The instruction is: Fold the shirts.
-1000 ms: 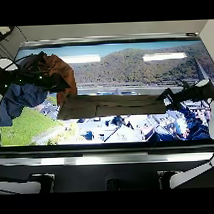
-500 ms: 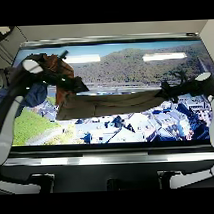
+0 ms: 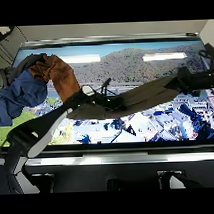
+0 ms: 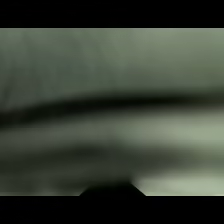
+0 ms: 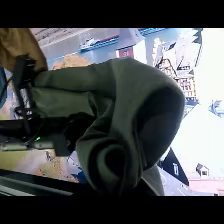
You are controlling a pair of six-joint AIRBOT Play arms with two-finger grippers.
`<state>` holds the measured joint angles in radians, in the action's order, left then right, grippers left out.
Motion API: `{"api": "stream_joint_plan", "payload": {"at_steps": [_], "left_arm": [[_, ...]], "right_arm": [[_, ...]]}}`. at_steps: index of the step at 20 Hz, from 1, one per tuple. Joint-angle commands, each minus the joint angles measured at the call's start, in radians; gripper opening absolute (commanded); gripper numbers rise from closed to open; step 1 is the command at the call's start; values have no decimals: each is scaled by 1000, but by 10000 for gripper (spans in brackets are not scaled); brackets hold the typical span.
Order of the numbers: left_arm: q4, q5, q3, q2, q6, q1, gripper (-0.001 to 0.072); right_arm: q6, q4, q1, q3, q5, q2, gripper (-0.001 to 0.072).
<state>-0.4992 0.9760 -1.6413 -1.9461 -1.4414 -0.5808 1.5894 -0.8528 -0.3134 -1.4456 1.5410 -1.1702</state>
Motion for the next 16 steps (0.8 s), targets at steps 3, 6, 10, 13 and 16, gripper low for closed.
{"api": "stream_joint_plan", "payload": {"at_steps": [3, 6, 10, 13, 16], "left_arm": [[353, -161, 0, -95, 5, -140, 29], [464, -123, 0, -108, 183, -132, 26], [21, -90, 0, 73, 142, 8, 23], [-409, -20, 0, 269, 24, 156, 24], [-582, 43, 0, 447, -3, 314, 26]], "right_arm": [[74, -14, 0, -1, 110, 180, 43], [75, -24, 0, -1, 101, 187, 43], [74, 42, 18, -1, 13, 135, 42], [72, 55, 194, -1, -120, 39, 42], [72, 101, 437, -1, -320, -104, 43]]}}
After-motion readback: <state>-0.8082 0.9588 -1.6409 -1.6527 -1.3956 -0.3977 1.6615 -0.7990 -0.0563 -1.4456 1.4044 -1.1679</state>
